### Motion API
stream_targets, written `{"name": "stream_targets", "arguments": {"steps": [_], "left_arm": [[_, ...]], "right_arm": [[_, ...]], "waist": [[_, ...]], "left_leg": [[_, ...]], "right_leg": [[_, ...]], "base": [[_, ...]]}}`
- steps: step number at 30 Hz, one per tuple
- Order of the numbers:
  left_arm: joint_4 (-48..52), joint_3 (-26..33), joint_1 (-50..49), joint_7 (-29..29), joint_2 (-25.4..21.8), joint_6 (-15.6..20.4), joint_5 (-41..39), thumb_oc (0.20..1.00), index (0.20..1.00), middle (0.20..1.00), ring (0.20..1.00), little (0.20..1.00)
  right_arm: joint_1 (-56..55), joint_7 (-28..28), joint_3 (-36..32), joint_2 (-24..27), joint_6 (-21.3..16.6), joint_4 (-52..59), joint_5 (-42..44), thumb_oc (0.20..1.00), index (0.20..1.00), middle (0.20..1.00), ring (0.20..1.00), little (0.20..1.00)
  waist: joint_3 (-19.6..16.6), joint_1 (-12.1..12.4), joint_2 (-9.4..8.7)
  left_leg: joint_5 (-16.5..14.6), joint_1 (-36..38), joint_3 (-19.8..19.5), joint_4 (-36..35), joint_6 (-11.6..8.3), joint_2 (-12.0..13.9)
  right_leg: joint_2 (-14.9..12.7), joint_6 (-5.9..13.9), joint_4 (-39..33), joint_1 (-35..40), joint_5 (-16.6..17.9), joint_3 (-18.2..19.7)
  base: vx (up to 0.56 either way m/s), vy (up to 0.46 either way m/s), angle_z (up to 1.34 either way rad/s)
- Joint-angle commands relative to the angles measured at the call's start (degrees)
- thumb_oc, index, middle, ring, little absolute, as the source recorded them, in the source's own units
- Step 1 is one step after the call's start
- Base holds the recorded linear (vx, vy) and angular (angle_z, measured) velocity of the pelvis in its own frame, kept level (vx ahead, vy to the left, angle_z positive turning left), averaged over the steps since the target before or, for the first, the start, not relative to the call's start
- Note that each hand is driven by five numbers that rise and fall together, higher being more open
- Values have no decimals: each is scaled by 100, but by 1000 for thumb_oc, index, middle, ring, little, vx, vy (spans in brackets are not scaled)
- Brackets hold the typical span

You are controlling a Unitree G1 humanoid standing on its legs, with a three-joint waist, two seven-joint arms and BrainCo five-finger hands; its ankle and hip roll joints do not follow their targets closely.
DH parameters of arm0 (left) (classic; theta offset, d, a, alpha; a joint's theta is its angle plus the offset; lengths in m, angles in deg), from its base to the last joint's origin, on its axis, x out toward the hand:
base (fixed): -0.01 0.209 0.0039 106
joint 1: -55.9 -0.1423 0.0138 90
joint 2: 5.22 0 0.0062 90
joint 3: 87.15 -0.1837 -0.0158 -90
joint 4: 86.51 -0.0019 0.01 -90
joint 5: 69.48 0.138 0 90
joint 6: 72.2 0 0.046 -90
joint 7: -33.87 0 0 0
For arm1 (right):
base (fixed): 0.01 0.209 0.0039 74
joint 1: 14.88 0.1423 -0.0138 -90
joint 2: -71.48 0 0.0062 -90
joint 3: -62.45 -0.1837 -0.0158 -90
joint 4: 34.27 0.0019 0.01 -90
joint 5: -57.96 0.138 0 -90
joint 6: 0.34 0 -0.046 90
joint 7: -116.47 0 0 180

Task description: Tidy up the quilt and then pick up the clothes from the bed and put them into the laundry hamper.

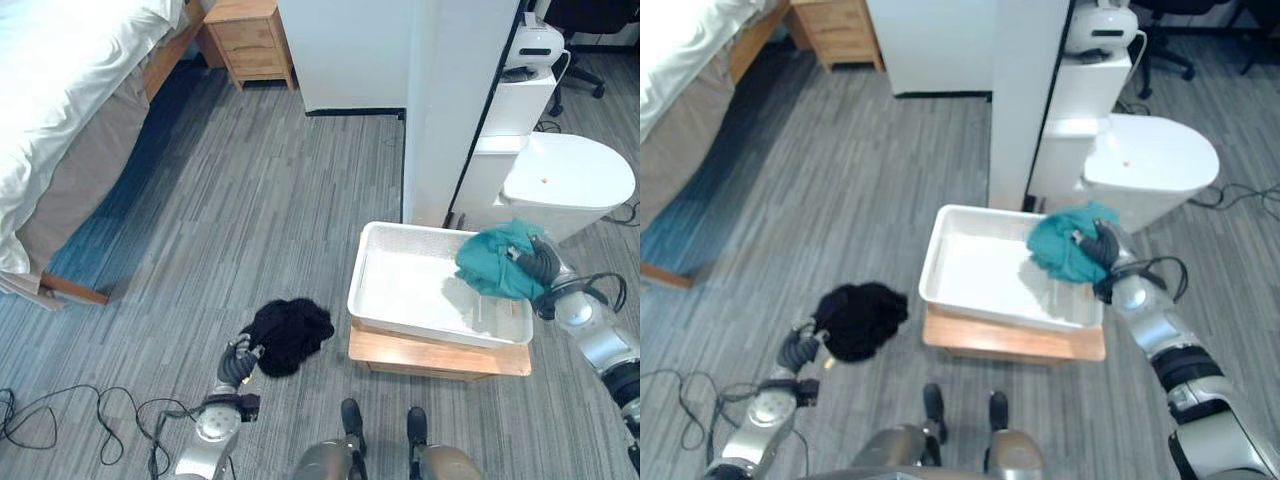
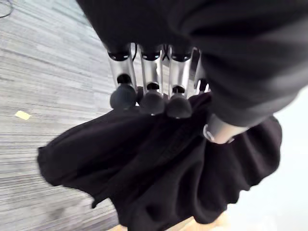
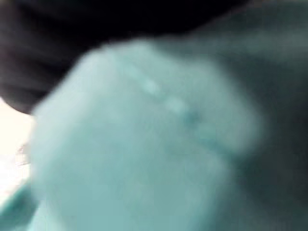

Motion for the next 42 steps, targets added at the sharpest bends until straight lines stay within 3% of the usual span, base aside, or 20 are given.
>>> {"name": "stream_targets", "arguments": {"steps": [1,5,9,11,13,14,16,17,20,22,25,32,35,37,38,42], "left_arm": [[741,317,252,-65,-346,565,-383,200,200,200,200,200],[1419,549,326,-12,-640,693,-158,200,200,200,200,200],[2126,643,621,-38,-827,799,160,200,200,200,200,200],[2289,551,783,-38,-839,808,256,200,200,200,200,200],[2489,397,1197,156,-882,775,667,200,200,200,200,200],[2485,379,1212,164,-882,774,675,200,200,200,200,200],[2453,161,1811,451,-893,702,1060,200,200,200,200,200],[2429,132,1841,468,-889,706,1071,200,200,200,200,200],[1560,-421,3054,887,-793,433,1647,200,200,200,200,200],[1255,-592,3395,975,-734,378,1714,200,200,200,200,200],[162,-1115,4311,1176,-496,154,1986,200,200,200,200,200],[-790,-1598,4533,939,-101,29,1977,200,200,200,200,200],[-1488,-1731,4317,733,302,-70,1820,200,200,200,200,200],[-2458,-1722,3964,551,761,-292,1742,200,200,200,200,200],[-2683,-1693,3925,478,871,-311,1664,1000,1000,1000,1000,1000],[-3087,-1441,3738,361,1019,-352,1203,1000,1000,1000,1000,1000]], "right_arm": [[349,214,99,105,46,-111,-377,1000,1000,1000,1000,1000],[138,316,99,235,45,20,-997,1000,1000,1000,1000,1000],[-775,492,-173,445,-62,679,-1961,1000,1000,1000,1000,1000],[-1269,513,-407,506,-118,1052,-2195,1000,1000,1000,1000,1000],[-1951,624,-749,465,-151,1445,-2382,1000,1000,1000,1000,1000],[-1976,618,-779,462,-148,1464,-2385,1000,1000,1000,1000,1000],[-2479,668,-977,338,-208,1715,-2368,1000,1000,1000,1000,1000],[-2501,664,-1004,335,-207,1729,-2368,1000,1000,1000,1000,1000],[-2895,632,-960,199,-270,1619,-2248,1000,1000,1000,1000,1000],[-2937,634,-957,208,-268,1590,-2235,1000,1000,1000,1000,1000],[-3040,685,-802,179,-230,1374,-2224,1000,1000,1000,1000,1000],[-2966,737,-599,80,-135,1168,-2179,1000,1000,1000,1000,1000],[-2806,741,-427,-52,-71,962,-2113,1000,1000,1000,1000,1000],[-2518,714,-198,-199,33,754,-2101,1000,1000,1000,1000,1000],[-2414,720,-98,-258,75,591,-2094,1000,1000,1000,1000,1000],[-2241,673,63,-399,136,503,-2092,1000,1000,1000,1000,1000]], "waist": [[-143,54,-186],[-177,-6,-211],[-283,-238,-301],[-330,-331,-339],[-368,-580,-391],[-366,-560,-390],[-414,-820,-429],[-411,-799,-428],[-405,-1185,-447],[-378,-1233,-454],[-254,-1515,-430],[-58,-1680,-295],[37,-1712,-246],[137,-1736,-223],[137,-1723,-215],[135,-1692,-215]], "left_leg": [[-507,397,246,-29,-732,430],[-523,475,267,-29,-746,448],[-583,629,346,-29,-733,462],[-618,704,407,-29,-723,471],[-705,830,521,-29,-700,479],[-679,816,526,-29,-698,483],[-722,872,656,-29,-677,497],[-724,873,661,-29,-677,497],[-789,951,915,-29,-669,515],[-760,908,972,-29,-667,524],[-765,822,1148,-29,-668,537],[-685,612,1269,-29,-659,503],[-663,544,1277,-29,-643,476],[-682,504,1269,-29,-618,448],[-687,493,1259,-29,-611,443],[-683,477,1245,-29,-608,439]], "right_leg": [[-269,437,-35,139,-823,-247],[-260,430,-35,196,-842,-232],[-234,427,-35,270,-865,-124],[-226,431,-35,299,-870,-63],[-223,451,-35,348,-895,47],[-220,444,-35,332,-870,52],[-202,464,-35,295,-838,182],[-202,465,-35,293,-837,188],[-162,519,-35,210,-803,421],[-144,521,-35,133,-752,482],[-154,590,-31,-73,-692,616],[-211,629,-15,-367,-583,733],[-230,625,2,-453,-559,760],[-249,616,30,-516,-568,753],[-250,610,30,-522,-567,757],[-244,599,26,-527,-558,750]], "base": [[15,-11,7],[2,-2,1],[27,-7,-4],[34,-5,-11],[42,11,-19],[22,11,-30],[10,3,-36],[21,6,-29],[19,14,-28],[-19,2,-38],[-56,6,-48],[-54,20,-23],[-39,29,-7],[-31,50,-4],[-16,13,-6],[-4,4,-3]]}}
